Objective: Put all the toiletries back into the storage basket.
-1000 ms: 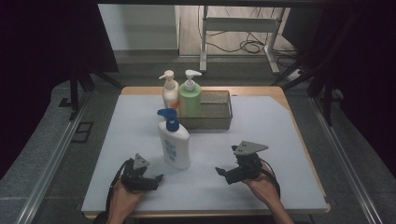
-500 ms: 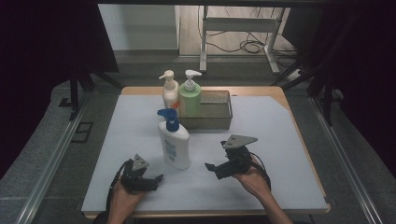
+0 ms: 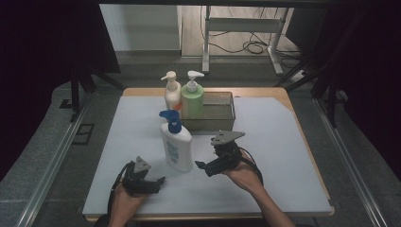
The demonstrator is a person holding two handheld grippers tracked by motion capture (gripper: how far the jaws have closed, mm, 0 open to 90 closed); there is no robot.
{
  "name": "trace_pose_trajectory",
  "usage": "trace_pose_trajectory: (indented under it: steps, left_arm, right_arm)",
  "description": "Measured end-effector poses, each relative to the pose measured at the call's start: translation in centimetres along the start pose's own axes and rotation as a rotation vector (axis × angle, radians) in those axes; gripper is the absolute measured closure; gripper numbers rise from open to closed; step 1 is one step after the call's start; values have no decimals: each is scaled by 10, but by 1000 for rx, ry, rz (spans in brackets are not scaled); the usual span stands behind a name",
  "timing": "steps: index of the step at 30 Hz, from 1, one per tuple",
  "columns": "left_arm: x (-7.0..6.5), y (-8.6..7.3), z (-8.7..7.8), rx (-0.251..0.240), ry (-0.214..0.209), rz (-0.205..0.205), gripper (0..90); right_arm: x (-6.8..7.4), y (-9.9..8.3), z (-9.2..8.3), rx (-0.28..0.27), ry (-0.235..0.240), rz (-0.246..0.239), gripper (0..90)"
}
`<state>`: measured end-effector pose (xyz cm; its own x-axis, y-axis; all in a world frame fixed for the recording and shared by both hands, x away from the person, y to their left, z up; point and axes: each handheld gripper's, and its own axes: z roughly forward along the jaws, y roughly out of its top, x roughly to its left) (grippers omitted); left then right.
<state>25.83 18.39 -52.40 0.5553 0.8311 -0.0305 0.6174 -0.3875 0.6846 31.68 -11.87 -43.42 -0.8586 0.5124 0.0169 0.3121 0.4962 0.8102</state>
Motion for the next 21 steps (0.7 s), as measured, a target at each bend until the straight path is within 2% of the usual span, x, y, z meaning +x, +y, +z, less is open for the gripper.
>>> trace_pose_trajectory:
  steps: [5, 10, 21]
  left_arm:
    - [0, 0, 0, -1, 0, 0, 119]
    - [0, 0, 0, 1, 1, 2, 119]
    - [0, 0, 0, 1, 1, 3, 120]
  right_arm:
    - [2, 12, 8, 4, 18, -11, 6]
    - [1, 20, 14, -9, 39, 11, 8]
    - [5, 37, 28, -6, 45, 0, 9]
